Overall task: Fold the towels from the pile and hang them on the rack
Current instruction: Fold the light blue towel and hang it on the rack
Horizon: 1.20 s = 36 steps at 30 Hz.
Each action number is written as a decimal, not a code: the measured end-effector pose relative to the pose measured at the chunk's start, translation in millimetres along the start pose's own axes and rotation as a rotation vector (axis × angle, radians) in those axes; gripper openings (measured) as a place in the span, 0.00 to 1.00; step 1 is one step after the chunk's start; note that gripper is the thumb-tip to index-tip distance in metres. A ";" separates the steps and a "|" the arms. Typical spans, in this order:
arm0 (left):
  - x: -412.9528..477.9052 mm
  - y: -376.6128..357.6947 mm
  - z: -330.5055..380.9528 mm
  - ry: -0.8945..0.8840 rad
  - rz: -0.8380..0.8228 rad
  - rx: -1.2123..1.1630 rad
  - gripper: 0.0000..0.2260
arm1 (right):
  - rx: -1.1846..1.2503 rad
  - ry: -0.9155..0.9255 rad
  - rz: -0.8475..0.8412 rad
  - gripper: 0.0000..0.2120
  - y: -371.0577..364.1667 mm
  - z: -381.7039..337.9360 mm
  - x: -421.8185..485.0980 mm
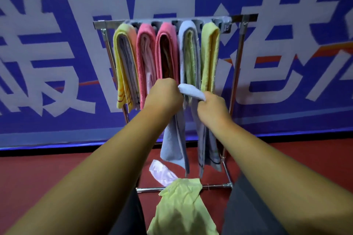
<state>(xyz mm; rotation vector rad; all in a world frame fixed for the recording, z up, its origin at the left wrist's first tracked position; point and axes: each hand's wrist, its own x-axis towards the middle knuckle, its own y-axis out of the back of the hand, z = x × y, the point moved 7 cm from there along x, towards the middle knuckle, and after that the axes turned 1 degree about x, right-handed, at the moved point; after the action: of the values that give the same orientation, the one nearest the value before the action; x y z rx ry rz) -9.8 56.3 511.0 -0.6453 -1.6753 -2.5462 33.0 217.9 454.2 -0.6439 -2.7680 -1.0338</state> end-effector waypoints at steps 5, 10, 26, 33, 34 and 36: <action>26.0 28.9 37.4 -0.068 0.076 0.022 0.04 | -0.114 0.080 0.055 0.16 56.0 -26.1 33.6; 58.1 48.0 66.7 -0.091 0.103 0.009 0.04 | -0.285 0.139 0.089 0.10 103.9 -47.0 66.4; 178.3 95.8 125.1 -0.038 0.142 -0.043 0.07 | -0.655 0.217 0.302 0.12 174.7 -110.0 175.9; 212.4 87.8 127.9 0.024 0.121 -0.014 0.05 | -0.699 0.174 0.279 0.13 160.1 -108.3 216.5; 213.6 86.2 128.0 0.021 0.132 -0.002 0.05 | -0.694 0.172 0.269 0.13 156.9 -106.0 219.6; 217.0 78.6 128.0 0.024 0.139 0.029 0.08 | -0.690 0.166 0.258 0.13 150.2 -98.6 226.3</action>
<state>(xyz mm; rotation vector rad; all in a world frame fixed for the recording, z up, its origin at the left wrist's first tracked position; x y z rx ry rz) -147.4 180.0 699.1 -0.6996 -1.5962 -2.4202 -110.6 334.5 676.1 -0.9010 -2.0779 -1.8771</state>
